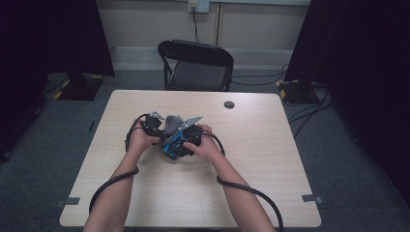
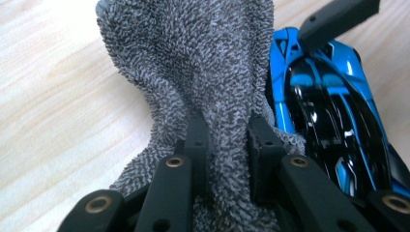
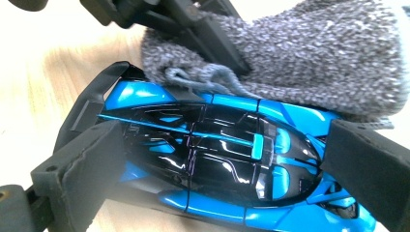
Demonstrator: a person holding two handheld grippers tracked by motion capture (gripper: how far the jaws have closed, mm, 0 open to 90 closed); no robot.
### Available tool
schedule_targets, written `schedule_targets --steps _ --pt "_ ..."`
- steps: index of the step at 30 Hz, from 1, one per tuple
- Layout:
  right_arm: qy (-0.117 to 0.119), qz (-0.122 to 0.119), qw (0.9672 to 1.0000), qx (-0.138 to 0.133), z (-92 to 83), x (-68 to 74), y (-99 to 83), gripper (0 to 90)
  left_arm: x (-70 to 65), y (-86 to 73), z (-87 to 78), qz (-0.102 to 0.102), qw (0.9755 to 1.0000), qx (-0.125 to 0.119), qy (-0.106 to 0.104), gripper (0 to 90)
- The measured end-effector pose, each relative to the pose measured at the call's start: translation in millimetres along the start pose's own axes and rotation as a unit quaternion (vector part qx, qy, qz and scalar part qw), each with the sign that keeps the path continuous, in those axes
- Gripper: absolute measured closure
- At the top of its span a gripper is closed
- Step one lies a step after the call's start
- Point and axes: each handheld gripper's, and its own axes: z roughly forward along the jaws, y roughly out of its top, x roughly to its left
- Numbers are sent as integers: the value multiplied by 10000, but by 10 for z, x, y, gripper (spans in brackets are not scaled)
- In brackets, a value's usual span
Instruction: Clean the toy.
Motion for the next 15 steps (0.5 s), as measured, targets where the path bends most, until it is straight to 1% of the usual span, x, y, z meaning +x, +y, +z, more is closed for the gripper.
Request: schedule_targets --steps 7,10,11,13,15 --pt "9 -6 10000 0 0 -2 1 9 4 -96 -74 -97 9999 -30 -21 744" --pt "10 -6 10000 -45 0 -1 -10 9 0 -127 -101 -106 9999 -53 -9 745" --pt "9 -4 10000 -40 0 -1 -9 9 -1 -136 -113 -105 9999 -30 -11 744" --pt "10 -9 10000 -24 0 -1 -6 9 -6 -158 -129 -116 9999 -65 0 744" --pt "14 -13 10000 -30 0 -2 -7 10 -11 -180 -156 -101 9999 -30 21 744"
